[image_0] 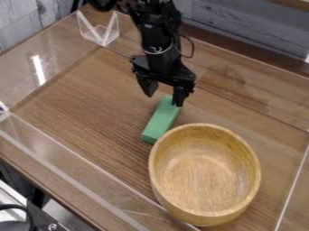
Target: Put the green block in the brown bowl
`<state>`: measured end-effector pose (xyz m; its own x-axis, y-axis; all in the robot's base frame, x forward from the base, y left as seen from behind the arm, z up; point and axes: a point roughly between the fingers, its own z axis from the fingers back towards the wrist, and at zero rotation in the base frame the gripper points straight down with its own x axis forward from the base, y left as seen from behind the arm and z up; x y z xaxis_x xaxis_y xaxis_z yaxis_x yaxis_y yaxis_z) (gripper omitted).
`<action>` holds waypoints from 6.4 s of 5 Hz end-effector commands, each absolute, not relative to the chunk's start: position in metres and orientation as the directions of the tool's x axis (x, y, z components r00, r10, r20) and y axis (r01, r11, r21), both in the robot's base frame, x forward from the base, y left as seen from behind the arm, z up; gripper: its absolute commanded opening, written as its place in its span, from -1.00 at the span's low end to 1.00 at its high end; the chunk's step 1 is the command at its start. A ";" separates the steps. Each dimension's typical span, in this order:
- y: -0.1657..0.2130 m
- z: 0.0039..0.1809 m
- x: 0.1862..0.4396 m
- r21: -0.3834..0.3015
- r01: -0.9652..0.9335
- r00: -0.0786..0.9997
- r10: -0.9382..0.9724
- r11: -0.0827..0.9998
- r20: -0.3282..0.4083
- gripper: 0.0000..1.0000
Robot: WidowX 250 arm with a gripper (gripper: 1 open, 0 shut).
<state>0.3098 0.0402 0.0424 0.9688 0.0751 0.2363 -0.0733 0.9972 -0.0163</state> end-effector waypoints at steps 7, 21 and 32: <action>0.035 0.050 0.309 -0.071 -0.115 0.982 0.124 0.991 0.141 -1.00; 0.018 0.090 0.301 -0.182 -0.043 0.992 0.063 0.982 0.106 -1.00; -0.079 0.110 0.227 -0.214 0.149 0.982 -0.120 0.965 0.144 -1.00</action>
